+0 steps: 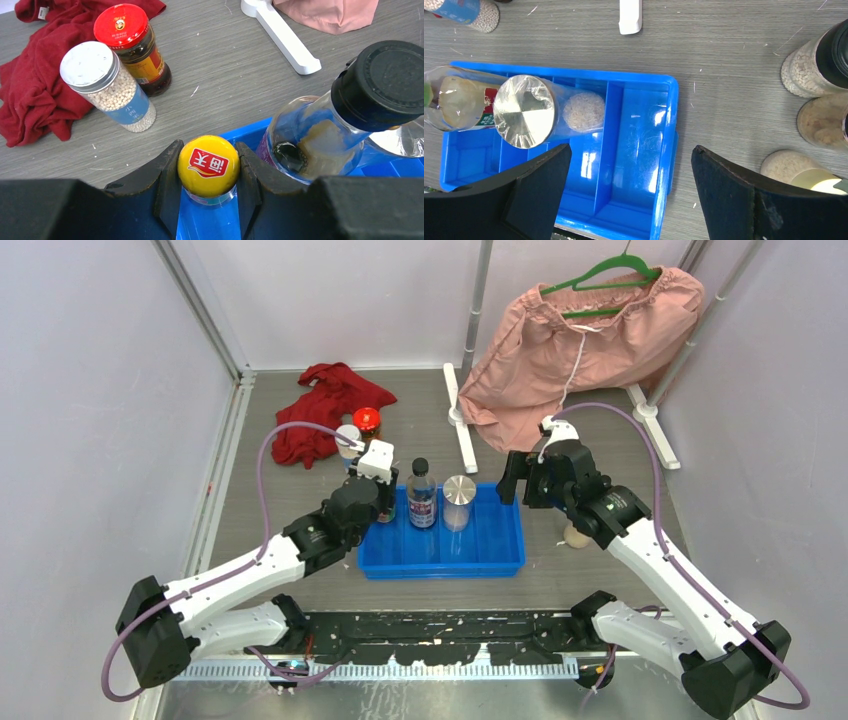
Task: Organize the condiment bottles
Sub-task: Place the bottle in the storage box.
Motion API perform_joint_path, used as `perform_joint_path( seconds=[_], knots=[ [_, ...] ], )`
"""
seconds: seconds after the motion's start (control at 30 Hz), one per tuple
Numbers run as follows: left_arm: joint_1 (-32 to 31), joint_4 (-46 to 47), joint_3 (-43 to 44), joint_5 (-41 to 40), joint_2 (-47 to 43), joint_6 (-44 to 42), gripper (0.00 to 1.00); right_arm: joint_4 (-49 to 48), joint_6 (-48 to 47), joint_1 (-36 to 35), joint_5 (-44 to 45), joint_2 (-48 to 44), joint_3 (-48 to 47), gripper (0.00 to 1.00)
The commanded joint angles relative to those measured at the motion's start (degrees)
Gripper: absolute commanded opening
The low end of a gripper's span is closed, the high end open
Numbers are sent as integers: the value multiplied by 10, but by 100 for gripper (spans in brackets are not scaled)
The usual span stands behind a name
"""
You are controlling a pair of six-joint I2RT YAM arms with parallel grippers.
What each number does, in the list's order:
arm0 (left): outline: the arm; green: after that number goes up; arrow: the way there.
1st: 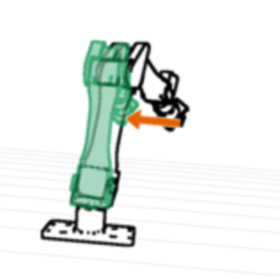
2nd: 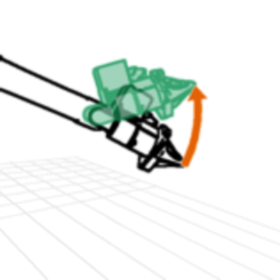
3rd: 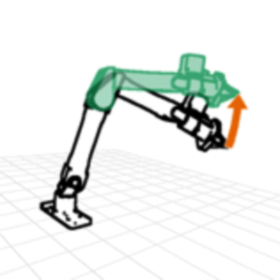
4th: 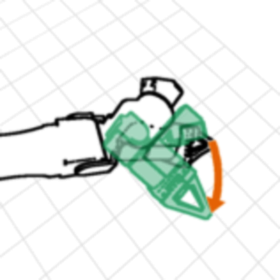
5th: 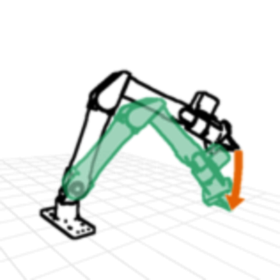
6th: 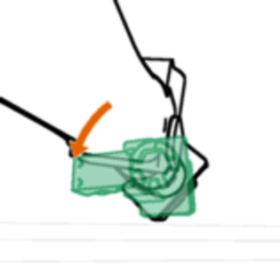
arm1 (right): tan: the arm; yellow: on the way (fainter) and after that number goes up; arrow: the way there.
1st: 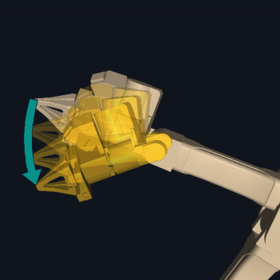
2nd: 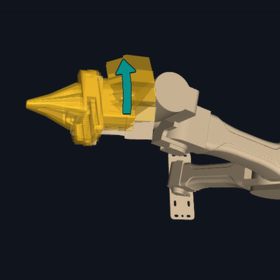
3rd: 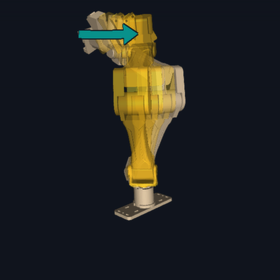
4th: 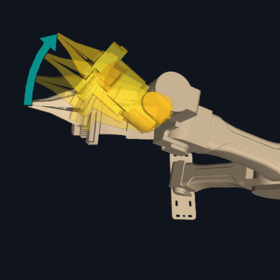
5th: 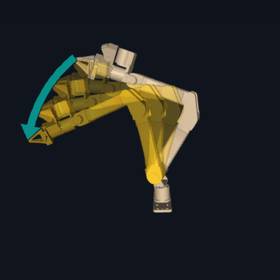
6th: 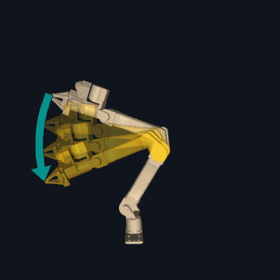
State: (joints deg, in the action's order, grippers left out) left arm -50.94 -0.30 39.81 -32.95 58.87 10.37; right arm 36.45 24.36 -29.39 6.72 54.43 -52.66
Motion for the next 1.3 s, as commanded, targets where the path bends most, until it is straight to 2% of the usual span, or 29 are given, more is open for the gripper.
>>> perform_joint_path(
  seconds=[0.0,1.27],
  knots=[
    [-2,109,10,-17,-11,10,36,-22,-1,2,0,1,-3,96],
    [21,159,-32,-1,12,41,37,-31,-4,1,-6,9,5,96]
  ],
)
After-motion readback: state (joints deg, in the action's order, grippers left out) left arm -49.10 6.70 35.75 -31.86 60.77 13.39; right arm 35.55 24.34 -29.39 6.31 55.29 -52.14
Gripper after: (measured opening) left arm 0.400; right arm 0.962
